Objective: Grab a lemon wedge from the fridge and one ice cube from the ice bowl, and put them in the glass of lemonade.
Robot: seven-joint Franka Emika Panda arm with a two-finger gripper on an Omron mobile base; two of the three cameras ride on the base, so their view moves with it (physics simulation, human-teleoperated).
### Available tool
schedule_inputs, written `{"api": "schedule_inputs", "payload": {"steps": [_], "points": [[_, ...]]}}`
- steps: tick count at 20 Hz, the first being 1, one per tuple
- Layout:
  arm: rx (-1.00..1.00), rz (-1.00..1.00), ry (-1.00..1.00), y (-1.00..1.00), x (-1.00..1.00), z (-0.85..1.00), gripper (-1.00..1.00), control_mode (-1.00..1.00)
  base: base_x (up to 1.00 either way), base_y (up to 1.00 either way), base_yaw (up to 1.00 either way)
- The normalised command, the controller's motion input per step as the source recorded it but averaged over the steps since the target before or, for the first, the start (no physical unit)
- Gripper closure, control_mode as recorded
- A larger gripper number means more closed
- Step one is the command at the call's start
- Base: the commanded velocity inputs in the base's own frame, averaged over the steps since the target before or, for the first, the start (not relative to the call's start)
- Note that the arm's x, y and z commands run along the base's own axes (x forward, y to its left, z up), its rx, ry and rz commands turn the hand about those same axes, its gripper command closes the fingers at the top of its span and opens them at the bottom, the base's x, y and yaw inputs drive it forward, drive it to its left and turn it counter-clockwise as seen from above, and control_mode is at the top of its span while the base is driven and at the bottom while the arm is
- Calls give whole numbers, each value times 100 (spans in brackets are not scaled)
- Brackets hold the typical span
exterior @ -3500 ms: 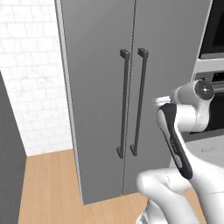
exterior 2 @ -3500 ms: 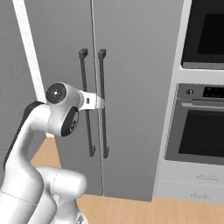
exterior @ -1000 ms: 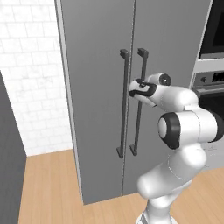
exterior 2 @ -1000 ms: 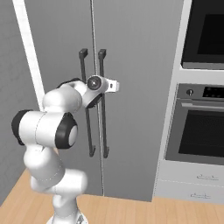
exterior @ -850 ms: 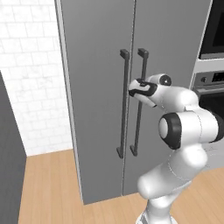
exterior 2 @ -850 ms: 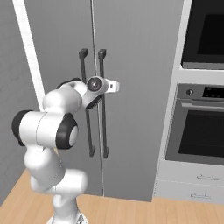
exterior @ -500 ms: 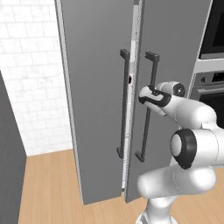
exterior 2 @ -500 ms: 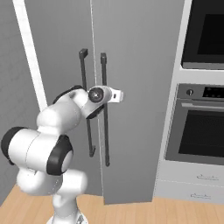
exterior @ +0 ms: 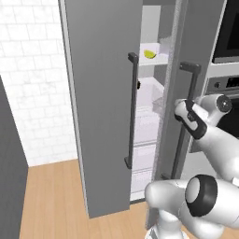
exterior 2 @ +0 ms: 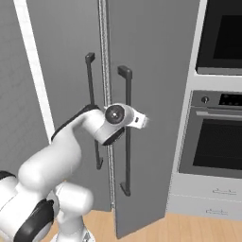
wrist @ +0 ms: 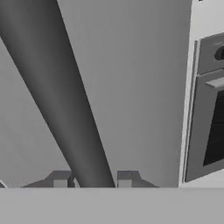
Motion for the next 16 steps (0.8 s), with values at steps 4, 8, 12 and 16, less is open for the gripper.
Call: {"api": "schedule_inputs", "payload": {"steps": [4, 8, 12, 16], "points": [[15, -5, 19, -100, -83, 50, 100, -100, 0, 0, 0], [14, -2, 16, -100, -68, 46, 100, -100, 0, 0, 0], [11, 0, 9, -84, -63, 56, 100, -100, 0, 0, 0], [-1, -1, 0, -26, -91, 52, 100, -100, 0, 0, 0]]}}
